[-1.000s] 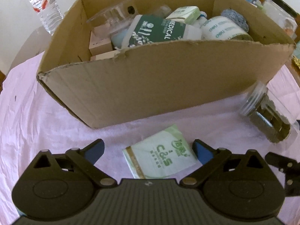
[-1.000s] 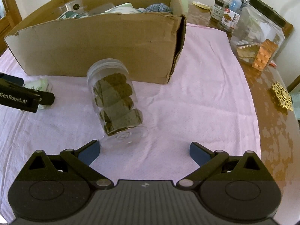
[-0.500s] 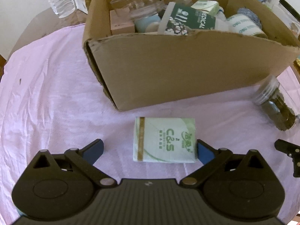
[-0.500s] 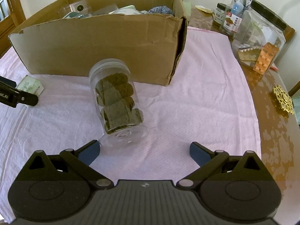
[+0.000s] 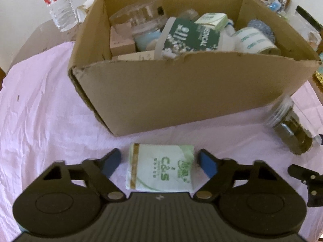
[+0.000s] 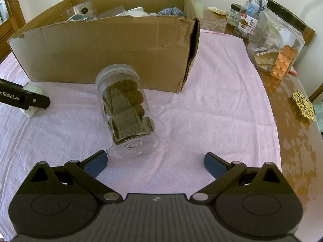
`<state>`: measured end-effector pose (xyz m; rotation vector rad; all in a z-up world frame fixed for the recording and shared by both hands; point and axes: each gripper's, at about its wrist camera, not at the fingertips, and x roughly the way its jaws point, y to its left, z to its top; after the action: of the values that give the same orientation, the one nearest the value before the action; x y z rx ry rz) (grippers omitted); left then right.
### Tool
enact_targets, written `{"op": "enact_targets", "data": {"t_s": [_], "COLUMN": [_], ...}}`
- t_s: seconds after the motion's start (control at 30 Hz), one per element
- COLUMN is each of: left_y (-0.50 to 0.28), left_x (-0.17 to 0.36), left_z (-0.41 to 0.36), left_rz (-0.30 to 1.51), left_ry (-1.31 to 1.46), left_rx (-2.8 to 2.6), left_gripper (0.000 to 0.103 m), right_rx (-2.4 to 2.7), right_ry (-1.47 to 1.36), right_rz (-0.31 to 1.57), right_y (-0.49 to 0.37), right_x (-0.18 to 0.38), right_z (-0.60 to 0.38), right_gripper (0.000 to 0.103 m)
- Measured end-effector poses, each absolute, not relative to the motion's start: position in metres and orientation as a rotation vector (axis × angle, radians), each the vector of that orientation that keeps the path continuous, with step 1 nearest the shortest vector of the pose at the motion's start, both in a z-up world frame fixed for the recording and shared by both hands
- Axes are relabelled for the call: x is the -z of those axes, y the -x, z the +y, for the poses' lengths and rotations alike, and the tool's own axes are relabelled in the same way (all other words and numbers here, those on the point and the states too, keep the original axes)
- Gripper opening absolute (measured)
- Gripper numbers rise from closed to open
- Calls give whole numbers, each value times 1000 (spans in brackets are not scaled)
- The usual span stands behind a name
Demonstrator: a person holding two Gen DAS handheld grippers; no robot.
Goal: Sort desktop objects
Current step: 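Grasp the second C&S tissue pack with left tool while right tool approaches the cookie jar, then tip over and grasp the clear jar of dark cookies sideways with right tool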
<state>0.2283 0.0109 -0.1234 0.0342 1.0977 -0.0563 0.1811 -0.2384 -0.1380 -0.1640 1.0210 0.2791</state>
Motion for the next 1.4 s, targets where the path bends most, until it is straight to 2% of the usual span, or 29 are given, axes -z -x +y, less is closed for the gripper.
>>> {"op": "enact_targets", "data": {"t_s": [0.03, 0.1, 0.5, 1.4], "left_y": [-228, -226, -193, -147], "left_x": [122, 120, 111, 91], "left_z": [10, 8, -4, 34], "left_rz": [1094, 1091, 1076, 989], "left_ry": [-38, -53, -109, -73], "left_rx": [62, 70, 19, 64], "left_gripper": [69, 64, 64, 63], "right_rx": [-280, -279, -328, -278], "right_ry": [165, 165, 188, 140], "right_rz": [1021, 1024, 1003, 1084], "right_y": [-181, -180, -177, -180], "right_x": [138, 138, 137, 130], "right_z": [-239, -239, -243, -238], "right_gripper": [103, 103, 103, 103]}}
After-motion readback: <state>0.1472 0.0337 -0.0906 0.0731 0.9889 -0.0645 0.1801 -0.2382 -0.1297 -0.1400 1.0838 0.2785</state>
